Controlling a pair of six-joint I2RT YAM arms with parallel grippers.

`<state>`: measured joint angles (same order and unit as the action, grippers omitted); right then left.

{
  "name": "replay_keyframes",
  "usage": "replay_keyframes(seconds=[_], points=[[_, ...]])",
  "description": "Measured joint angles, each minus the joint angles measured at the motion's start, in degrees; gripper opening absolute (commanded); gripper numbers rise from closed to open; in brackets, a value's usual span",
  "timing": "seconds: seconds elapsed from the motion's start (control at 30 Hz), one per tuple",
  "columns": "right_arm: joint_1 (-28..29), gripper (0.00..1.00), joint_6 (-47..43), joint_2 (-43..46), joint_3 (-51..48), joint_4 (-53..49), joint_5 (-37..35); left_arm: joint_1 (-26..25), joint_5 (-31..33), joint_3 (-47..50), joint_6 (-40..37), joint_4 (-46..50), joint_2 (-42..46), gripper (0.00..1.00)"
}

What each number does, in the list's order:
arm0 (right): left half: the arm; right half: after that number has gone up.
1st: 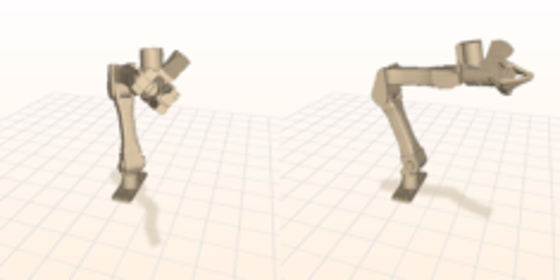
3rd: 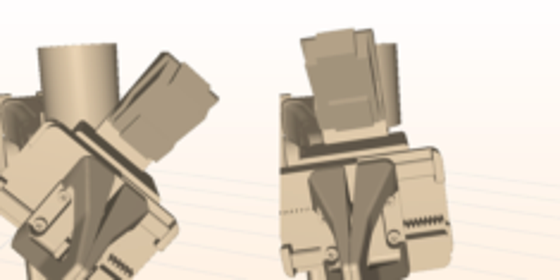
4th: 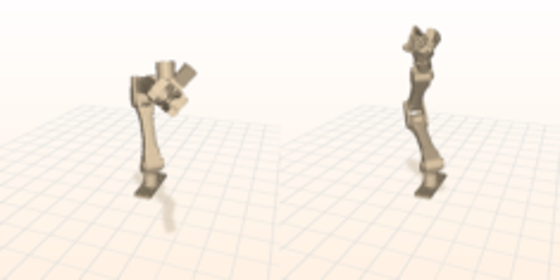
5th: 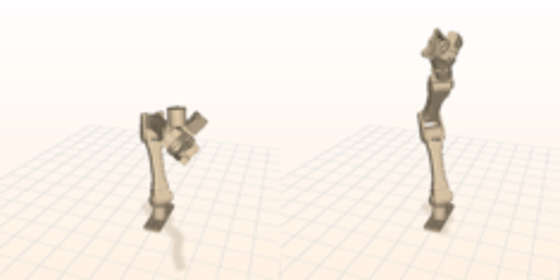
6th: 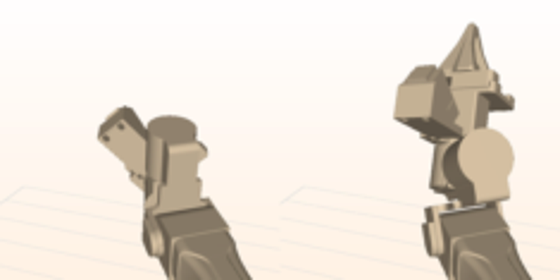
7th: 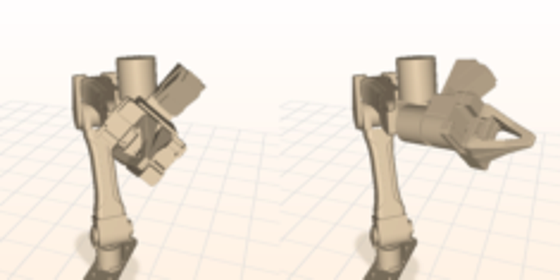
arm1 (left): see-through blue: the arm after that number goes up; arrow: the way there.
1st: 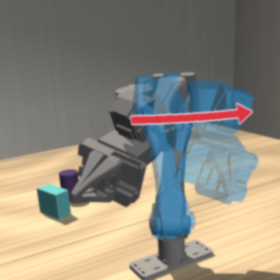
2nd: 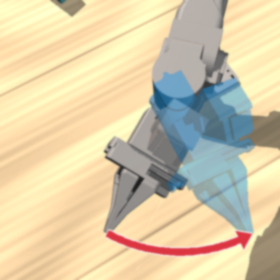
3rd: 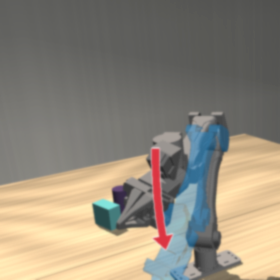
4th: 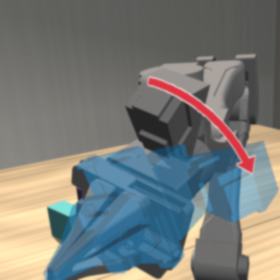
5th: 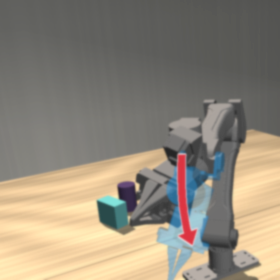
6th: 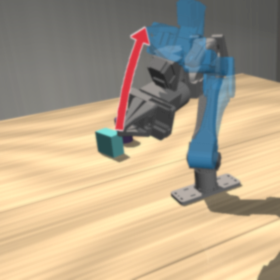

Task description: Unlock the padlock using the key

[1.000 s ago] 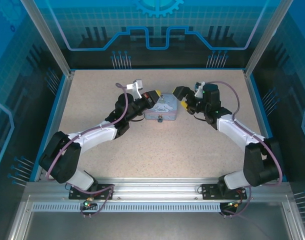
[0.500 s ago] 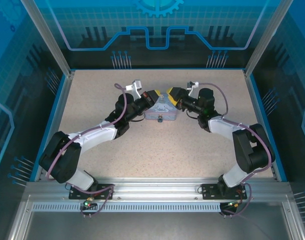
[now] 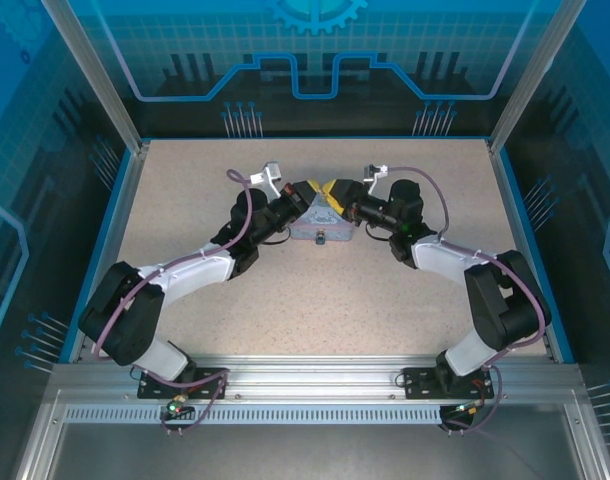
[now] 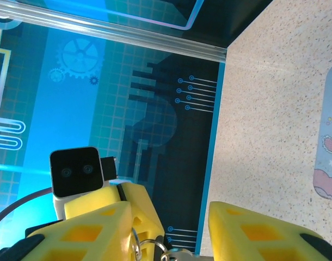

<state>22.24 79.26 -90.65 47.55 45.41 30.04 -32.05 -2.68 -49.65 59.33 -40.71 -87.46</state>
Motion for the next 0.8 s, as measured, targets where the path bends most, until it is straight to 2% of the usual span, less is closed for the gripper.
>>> replay_keyframes(seconds=[0.43, 0.8], points=[[0.76, 0.29, 0.72, 0.13, -0.74, 1.84, -0.04, 0.00, 0.98, 0.31, 1.07, -1.97, -0.79, 0.00], [0.76, 0.24, 1.16, 0.13, -0.74, 2.34, 0.04, 0.00, 1.01, 0.31, 2.10, -2.34, -1.66, 0.00]])
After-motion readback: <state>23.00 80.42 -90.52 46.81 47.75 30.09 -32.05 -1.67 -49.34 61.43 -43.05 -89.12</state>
